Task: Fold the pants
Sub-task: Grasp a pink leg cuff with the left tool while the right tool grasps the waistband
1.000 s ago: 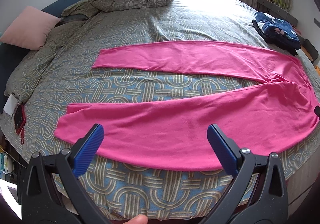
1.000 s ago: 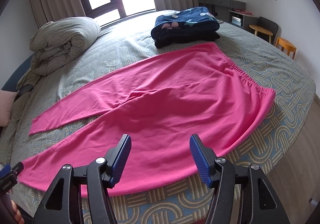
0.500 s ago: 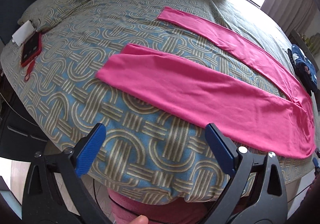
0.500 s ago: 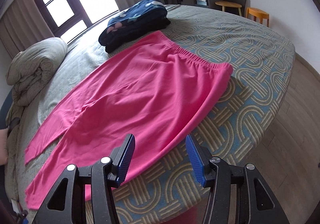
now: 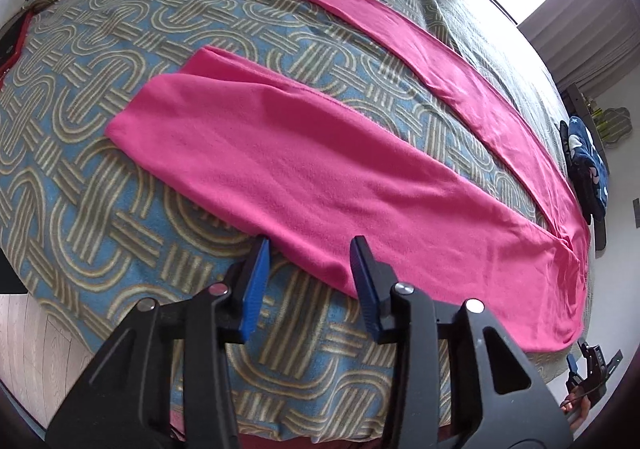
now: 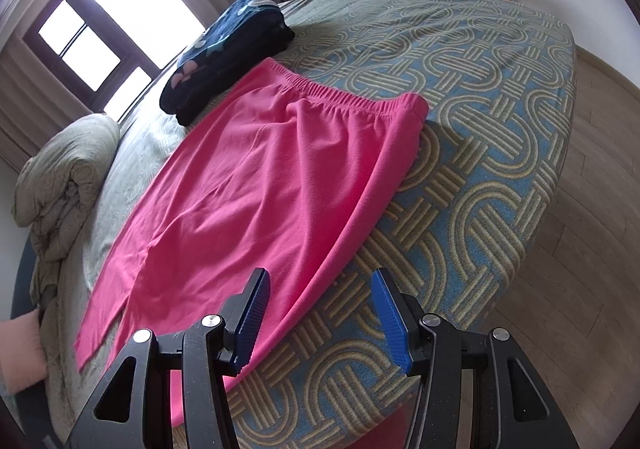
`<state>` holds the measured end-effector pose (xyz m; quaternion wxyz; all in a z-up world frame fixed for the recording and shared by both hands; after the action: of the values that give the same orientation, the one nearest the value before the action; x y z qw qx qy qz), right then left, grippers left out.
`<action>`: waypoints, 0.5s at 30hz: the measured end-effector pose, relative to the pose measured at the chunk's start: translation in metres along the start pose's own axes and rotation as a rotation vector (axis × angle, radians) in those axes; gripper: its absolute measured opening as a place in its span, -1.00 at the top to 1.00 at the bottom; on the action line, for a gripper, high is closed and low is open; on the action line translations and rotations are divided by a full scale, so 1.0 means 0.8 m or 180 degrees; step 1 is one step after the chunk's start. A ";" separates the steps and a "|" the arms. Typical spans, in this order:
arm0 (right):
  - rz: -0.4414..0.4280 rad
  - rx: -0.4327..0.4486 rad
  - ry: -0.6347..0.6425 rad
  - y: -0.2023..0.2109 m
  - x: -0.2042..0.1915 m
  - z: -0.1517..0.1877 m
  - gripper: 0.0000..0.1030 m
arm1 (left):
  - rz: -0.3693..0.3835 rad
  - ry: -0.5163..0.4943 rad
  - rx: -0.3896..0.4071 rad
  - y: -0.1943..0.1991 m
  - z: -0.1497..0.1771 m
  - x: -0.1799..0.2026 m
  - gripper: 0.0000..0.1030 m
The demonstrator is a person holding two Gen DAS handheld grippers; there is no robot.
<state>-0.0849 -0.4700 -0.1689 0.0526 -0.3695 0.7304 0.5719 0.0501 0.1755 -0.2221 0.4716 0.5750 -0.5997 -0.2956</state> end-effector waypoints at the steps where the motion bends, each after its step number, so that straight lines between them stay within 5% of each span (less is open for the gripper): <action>1: 0.0011 0.0004 -0.0010 -0.001 0.002 -0.002 -0.04 | -0.0006 -0.0025 -0.0005 0.000 -0.001 0.001 0.17; 5: -0.0025 -0.0038 -0.0060 -0.011 0.001 -0.005 -0.05 | 0.0060 0.0016 -0.0024 -0.002 -0.005 0.001 0.20; 12: -0.0121 -0.0158 -0.0222 -0.042 -0.013 -0.006 -0.06 | 0.0172 0.0148 0.0048 0.004 -0.017 -0.010 0.66; 13: -0.0119 -0.0130 -0.0209 -0.043 -0.015 -0.009 0.05 | 0.0200 0.0172 0.0069 0.005 -0.019 -0.011 0.68; 15: -0.0097 -0.0085 -0.0148 -0.046 -0.018 -0.014 0.81 | 0.0196 0.0187 0.0086 0.005 -0.023 -0.014 0.83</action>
<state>-0.0483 -0.4754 -0.1875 0.0734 -0.3679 0.7156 0.5892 0.0642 0.1903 -0.2139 0.4901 0.5710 -0.6070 -0.2558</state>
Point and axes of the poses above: each gripper's, at about its wrist camera, not at the fingertips, and y roughly against the way its jaws point, x to its right, z to its underside, the point moved 10 cm from there along -y, roughly the way its jaws point, and after that the axes turned 14 degrees about -y, right-handed, at the moved point
